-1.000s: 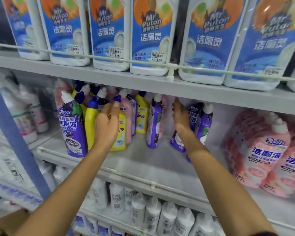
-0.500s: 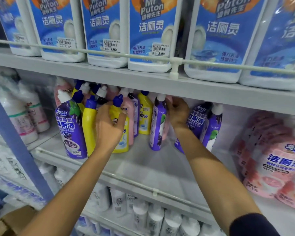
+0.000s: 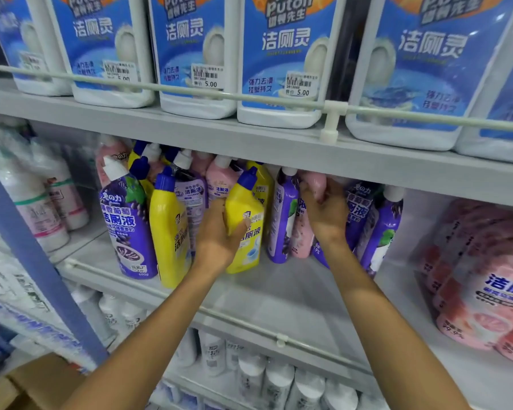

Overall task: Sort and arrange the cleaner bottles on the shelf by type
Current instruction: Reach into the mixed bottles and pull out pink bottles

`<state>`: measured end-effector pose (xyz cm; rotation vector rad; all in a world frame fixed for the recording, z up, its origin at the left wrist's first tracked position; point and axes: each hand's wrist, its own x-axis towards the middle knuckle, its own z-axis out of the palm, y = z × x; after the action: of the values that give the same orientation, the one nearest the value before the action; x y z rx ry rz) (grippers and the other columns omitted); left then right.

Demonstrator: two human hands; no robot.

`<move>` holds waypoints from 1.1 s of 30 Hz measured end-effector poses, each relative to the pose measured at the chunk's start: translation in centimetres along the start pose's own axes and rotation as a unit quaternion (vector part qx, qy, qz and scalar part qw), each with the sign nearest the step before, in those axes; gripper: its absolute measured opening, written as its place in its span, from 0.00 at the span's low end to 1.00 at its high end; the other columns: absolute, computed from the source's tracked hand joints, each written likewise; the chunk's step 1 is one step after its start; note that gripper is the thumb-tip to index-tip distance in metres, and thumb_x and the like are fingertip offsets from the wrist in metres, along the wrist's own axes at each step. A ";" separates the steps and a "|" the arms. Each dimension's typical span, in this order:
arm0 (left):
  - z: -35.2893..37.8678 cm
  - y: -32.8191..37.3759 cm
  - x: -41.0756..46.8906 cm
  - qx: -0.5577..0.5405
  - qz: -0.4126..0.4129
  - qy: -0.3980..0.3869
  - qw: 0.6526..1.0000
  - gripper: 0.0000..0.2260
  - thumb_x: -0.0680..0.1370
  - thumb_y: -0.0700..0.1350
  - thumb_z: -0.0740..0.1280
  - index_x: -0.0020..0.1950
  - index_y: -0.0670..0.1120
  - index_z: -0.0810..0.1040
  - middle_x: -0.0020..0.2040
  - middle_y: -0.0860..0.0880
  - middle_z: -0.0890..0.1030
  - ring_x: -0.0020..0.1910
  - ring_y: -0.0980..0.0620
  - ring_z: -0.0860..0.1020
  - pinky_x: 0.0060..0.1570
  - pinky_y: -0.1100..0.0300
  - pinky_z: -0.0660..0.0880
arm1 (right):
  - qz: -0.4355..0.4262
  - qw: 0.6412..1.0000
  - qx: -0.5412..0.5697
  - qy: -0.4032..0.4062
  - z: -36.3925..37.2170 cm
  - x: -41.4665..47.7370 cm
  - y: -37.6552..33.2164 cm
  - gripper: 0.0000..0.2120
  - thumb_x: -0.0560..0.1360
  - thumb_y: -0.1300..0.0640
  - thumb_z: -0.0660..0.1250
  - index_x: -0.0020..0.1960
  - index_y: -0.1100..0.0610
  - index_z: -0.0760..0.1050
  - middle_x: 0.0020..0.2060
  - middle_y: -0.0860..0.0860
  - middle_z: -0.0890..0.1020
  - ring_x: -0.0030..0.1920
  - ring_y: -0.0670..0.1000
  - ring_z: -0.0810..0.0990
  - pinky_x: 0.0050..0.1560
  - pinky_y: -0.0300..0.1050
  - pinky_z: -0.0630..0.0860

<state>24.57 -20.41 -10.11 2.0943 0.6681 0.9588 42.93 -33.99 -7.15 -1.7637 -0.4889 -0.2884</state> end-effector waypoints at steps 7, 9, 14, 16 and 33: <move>3.2 1.8 0.9 0.040 -0.010 0.010 0.999 0.23 0.78 0.54 0.72 0.66 0.43 0.70 0.57 0.40 0.83 0.56 0.36 0.79 0.48 0.49 0.74 | 0.000 0.999 -0.051 -0.017 -1.5 -0.9 1.1 0.21 0.78 0.44 0.72 0.60 0.59 0.77 0.53 0.57 0.85 0.53 0.58 0.83 0.48 0.40 0.71; 3.6 2.2 1.0 0.070 -0.011 0.033 0.997 0.24 0.79 0.54 0.71 0.67 0.42 0.70 0.57 0.39 0.82 0.57 0.34 0.80 0.47 0.47 0.73 | -0.015 0.999 -0.047 0.002 -2.6 -2.1 1.2 0.20 0.77 0.45 0.74 0.57 0.59 0.77 0.49 0.55 0.85 0.48 0.56 0.83 0.46 0.40 0.72; 4.5 2.6 1.0 0.095 0.009 0.073 0.993 0.25 0.79 0.55 0.71 0.66 0.40 0.71 0.55 0.38 0.82 0.54 0.34 0.80 0.46 0.46 0.75 | -0.082 0.994 -0.065 0.034 -5.3 -4.9 0.8 0.16 0.74 0.49 0.77 0.49 0.59 0.77 0.37 0.51 0.82 0.35 0.53 0.76 0.35 0.36 0.67; 5.2 2.7 0.8 0.090 0.025 0.078 0.993 0.23 0.79 0.54 0.72 0.63 0.39 0.71 0.53 0.38 0.81 0.52 0.34 0.80 0.44 0.46 0.75 | -0.072 0.994 -0.080 0.011 -6.3 -5.8 0.5 0.16 0.74 0.45 0.76 0.51 0.57 0.79 0.39 0.51 0.84 0.36 0.55 0.80 0.37 0.44 0.75; 5.8 3.3 2.6 -0.010 -0.012 -0.022 1.000 0.19 0.80 0.53 0.69 0.61 0.40 0.72 0.51 0.37 0.82 0.50 0.34 0.80 0.46 0.47 0.76 | 0.088 0.992 0.087 -0.026 -5.6 -9.2 0.5 0.19 0.73 0.49 0.78 0.58 0.55 0.78 0.48 0.50 0.86 0.48 0.50 0.85 0.46 0.45 0.82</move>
<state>31.21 -22.90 -9.04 2.0791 0.6584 0.9007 35.42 -41.10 -10.21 -1.6338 -0.3806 -0.0732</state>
